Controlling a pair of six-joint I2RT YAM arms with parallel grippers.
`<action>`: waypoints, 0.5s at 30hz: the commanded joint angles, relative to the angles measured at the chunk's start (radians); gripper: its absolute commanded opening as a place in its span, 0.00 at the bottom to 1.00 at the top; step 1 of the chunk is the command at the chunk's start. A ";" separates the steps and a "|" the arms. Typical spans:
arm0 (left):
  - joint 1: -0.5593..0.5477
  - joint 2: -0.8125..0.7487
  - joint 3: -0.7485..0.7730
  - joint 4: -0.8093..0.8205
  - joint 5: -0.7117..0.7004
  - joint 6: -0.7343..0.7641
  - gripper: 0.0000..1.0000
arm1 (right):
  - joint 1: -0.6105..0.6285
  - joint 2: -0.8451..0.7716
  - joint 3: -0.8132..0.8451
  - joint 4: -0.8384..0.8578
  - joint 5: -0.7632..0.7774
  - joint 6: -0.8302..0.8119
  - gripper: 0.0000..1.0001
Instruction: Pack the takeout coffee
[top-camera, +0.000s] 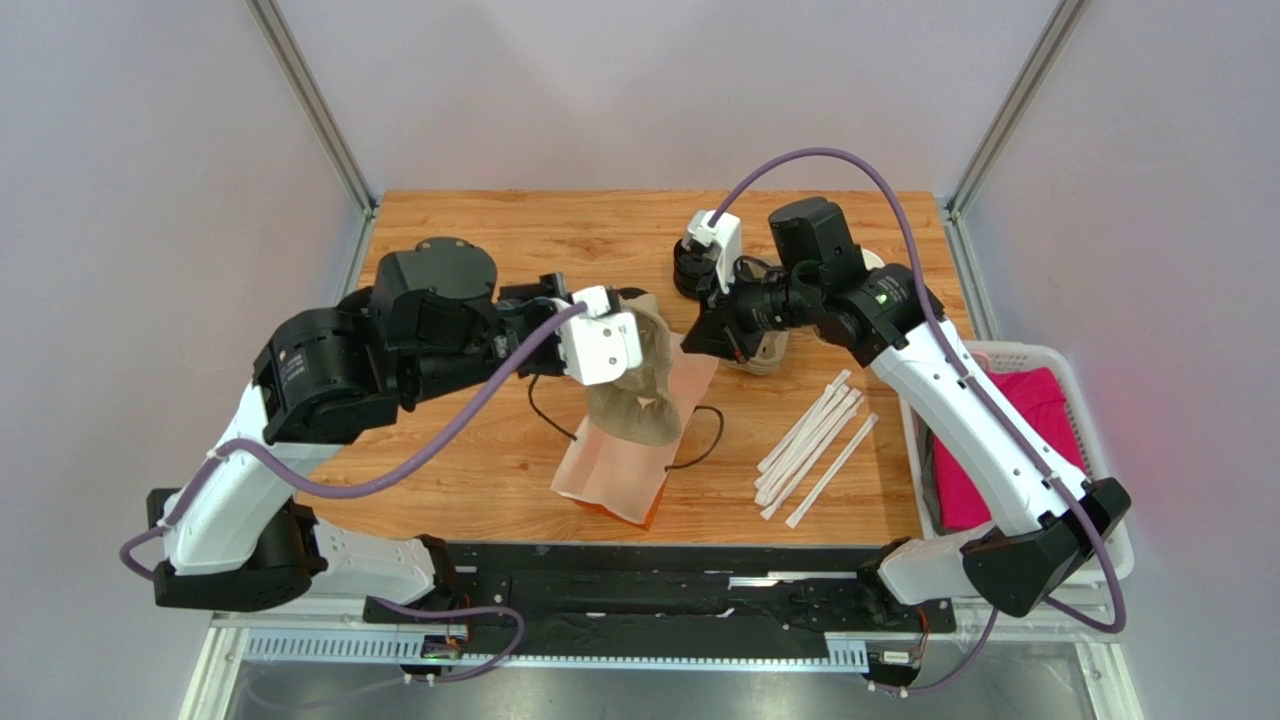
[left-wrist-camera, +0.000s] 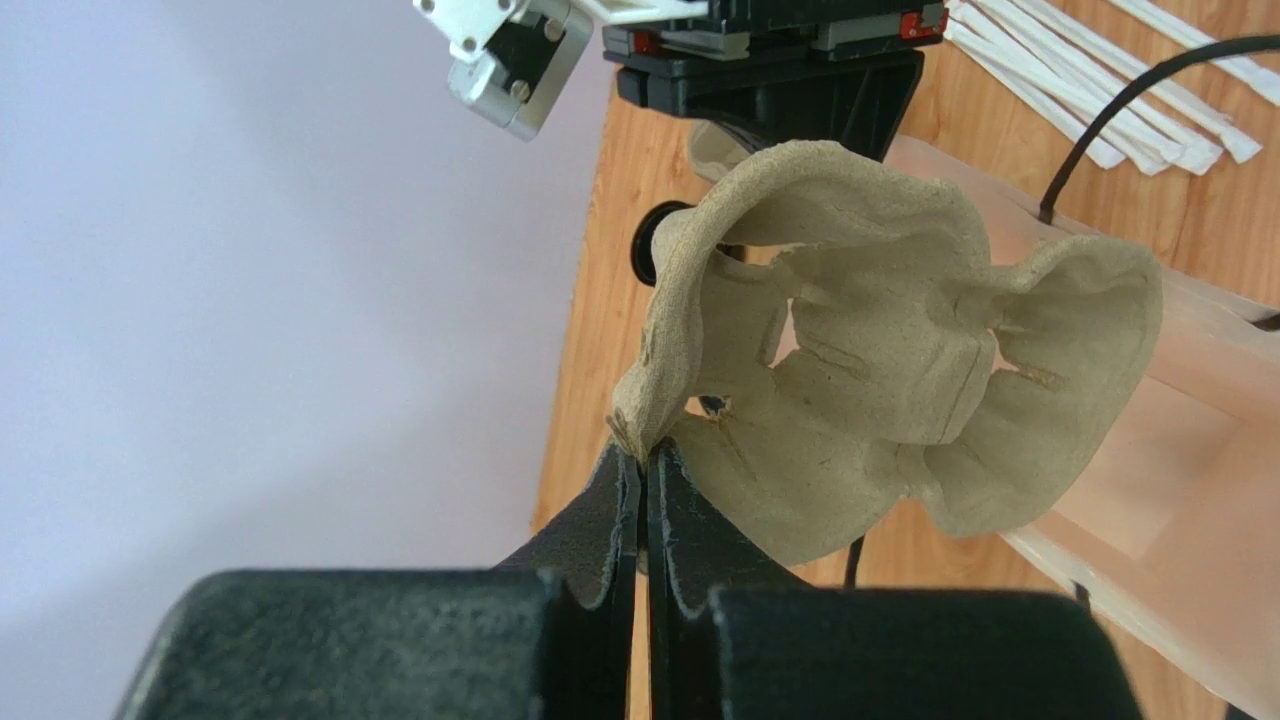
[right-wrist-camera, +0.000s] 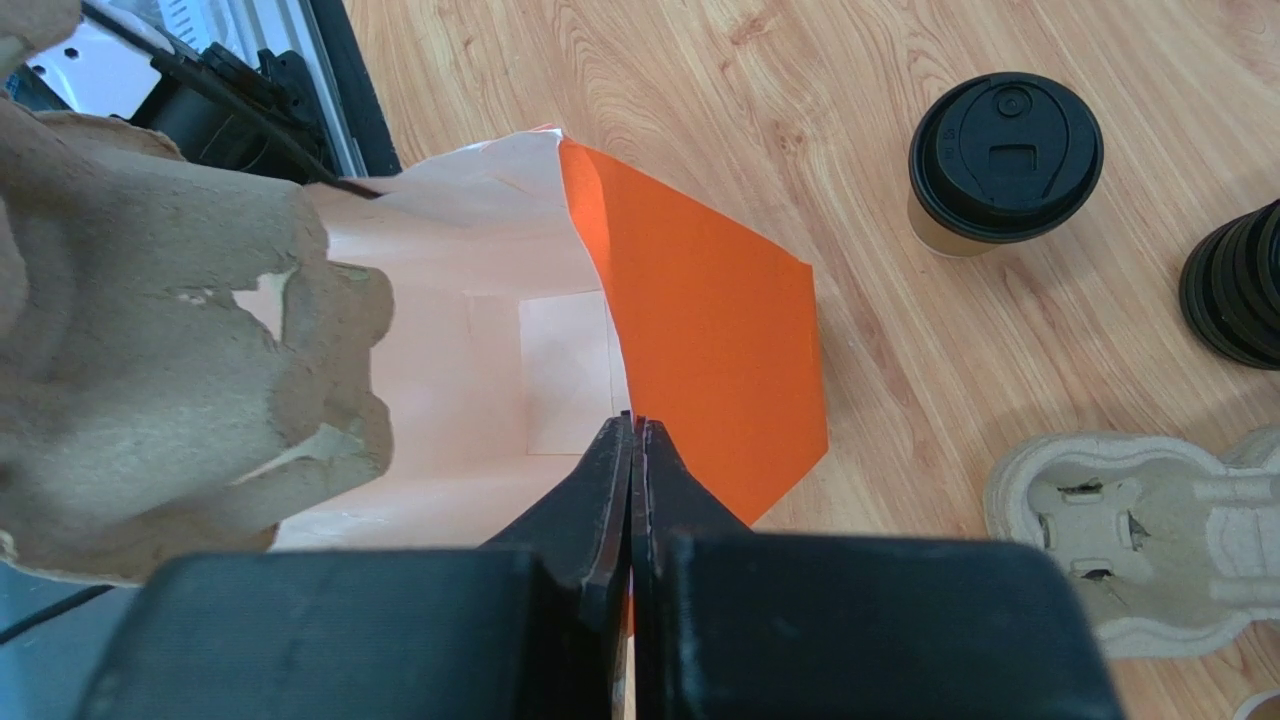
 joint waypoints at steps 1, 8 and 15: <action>-0.074 0.003 -0.027 0.091 -0.169 0.094 0.00 | 0.000 -0.024 0.036 0.026 -0.015 0.009 0.00; -0.198 -0.009 -0.185 0.160 -0.255 0.176 0.00 | -0.002 -0.044 0.022 0.017 -0.061 -0.001 0.00; -0.226 -0.025 -0.308 0.188 -0.263 0.183 0.00 | 0.001 -0.067 0.015 0.002 -0.110 -0.041 0.00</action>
